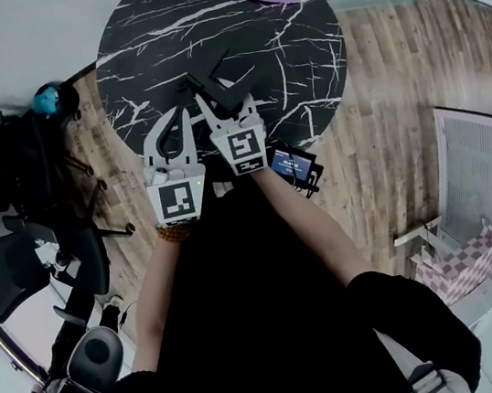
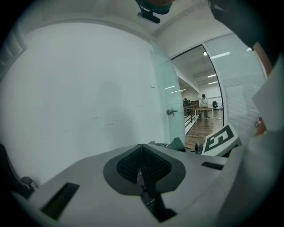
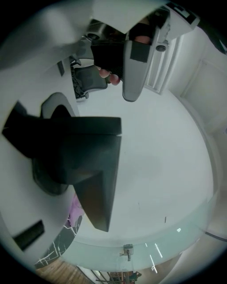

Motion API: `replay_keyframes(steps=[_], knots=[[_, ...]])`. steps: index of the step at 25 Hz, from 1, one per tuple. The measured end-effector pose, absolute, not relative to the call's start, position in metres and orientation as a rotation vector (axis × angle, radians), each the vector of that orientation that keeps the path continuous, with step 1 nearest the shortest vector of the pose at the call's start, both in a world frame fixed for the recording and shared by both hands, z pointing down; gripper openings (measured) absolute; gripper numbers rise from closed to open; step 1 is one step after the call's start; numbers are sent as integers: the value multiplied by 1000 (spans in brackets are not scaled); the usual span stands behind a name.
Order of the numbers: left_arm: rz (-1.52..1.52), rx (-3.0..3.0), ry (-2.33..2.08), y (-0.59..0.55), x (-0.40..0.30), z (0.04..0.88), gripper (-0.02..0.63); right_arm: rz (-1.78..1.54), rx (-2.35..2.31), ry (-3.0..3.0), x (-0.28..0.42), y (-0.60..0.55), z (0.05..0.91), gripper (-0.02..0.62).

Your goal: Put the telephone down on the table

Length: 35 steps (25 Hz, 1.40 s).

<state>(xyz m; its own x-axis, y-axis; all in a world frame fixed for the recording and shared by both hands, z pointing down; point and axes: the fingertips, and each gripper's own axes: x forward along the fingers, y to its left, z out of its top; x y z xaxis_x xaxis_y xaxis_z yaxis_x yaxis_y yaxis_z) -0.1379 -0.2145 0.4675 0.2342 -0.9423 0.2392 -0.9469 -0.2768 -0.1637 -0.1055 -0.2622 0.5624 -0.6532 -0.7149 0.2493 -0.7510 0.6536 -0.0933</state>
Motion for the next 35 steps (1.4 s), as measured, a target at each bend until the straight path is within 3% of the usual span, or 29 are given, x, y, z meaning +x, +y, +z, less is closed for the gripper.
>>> replay_keyframes(steps=[35], knots=[[496, 2471, -1809, -215, -121, 485, 15, 347, 1076, -2651, -103, -247, 630, 183]])
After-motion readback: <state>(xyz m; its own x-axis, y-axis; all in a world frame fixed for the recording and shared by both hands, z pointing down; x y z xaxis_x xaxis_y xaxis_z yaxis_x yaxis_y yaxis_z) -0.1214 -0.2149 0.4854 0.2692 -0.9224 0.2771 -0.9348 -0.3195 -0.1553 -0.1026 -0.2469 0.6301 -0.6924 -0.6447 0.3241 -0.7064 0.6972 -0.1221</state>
